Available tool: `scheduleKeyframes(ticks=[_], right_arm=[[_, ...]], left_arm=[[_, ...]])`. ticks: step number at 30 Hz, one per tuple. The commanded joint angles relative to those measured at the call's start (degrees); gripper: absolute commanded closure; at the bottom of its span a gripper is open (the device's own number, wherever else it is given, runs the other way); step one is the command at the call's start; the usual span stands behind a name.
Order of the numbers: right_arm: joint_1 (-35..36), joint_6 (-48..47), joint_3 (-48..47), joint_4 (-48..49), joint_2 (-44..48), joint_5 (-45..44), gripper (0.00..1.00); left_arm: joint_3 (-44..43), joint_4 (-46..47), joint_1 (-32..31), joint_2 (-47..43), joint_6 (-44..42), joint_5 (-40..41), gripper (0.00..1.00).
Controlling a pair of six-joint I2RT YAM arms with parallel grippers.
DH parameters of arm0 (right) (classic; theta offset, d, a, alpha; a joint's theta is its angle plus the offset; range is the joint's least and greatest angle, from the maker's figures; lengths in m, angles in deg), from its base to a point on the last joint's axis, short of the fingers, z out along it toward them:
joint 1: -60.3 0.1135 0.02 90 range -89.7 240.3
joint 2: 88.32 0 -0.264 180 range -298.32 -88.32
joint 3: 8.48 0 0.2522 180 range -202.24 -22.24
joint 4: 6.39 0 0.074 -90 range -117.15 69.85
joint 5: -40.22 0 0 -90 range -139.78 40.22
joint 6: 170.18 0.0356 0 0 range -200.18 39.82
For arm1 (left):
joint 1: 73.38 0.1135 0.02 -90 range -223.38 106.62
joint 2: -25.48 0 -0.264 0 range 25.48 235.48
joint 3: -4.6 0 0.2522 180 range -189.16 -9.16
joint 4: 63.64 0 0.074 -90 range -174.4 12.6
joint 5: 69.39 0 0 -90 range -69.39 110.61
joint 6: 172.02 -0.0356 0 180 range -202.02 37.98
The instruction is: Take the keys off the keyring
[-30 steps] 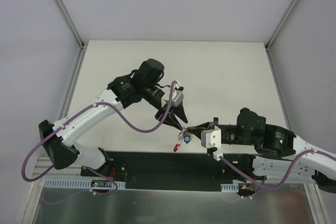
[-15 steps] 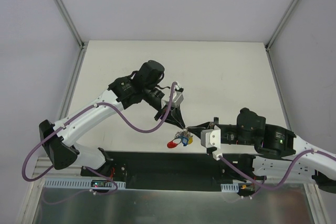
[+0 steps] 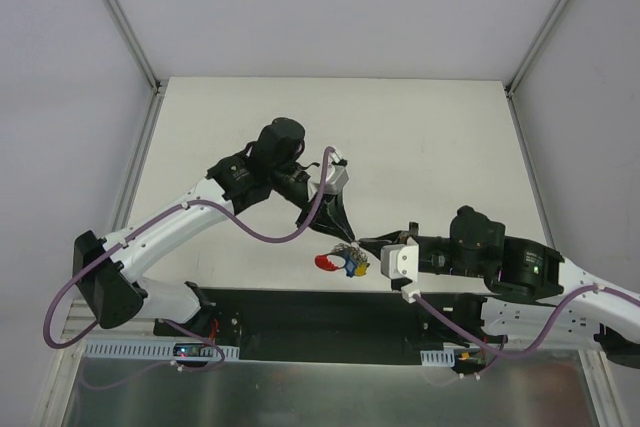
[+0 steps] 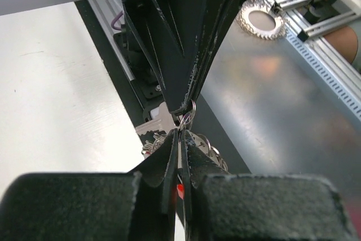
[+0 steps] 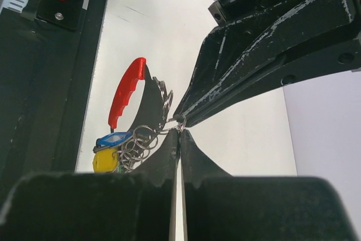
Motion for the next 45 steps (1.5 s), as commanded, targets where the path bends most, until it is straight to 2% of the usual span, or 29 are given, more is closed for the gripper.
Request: scheduleKeyframes(ticks=[1, 11, 21, 26, 34, 38, 45], right_arm=[[0.6, -0.4, -0.7, 2.4, 1.0, -2.6, 0.99], [1.1, -1.1, -0.5, 1.6, 1.9, -5.0, 0.99], [1.6, -1.8, -0.3, 1.7, 0.9, -6.2, 0.99], [1.9, -2.2, -0.5, 0.4, 0.8, -8.5, 0.99], [1.9, -2.4, -0.1, 1.0, -1.0, -9.4, 0.99], [2.5, -2.0, -0.5, 1.5, -2.7, -11.9, 0.99], [2.6, -0.3, -0.7, 3.8, -5.1, -16.8, 0.99]], left_arm=[[3.8, 17.3, 1.9, -3.4, 14.2, 0.0, 1.0], [10.3, 38.1, 3.3, -5.3, 35.0, 1.1, 1.0], [15.3, 50.1, 3.9, -6.2, 46.3, 5.5, 1.0], [19.8, 62.1, 6.1, -6.8, 57.2, 5.8, 1.0], [19.2, 60.4, 6.9, -7.5, 57.4, 9.2, 1.0], [20.1, 67.0, 6.9, -5.6, 63.8, 9.3, 1.0], [20.2, 63.8, 7.0, -7.8, 61.5, 12.5, 1.0]])
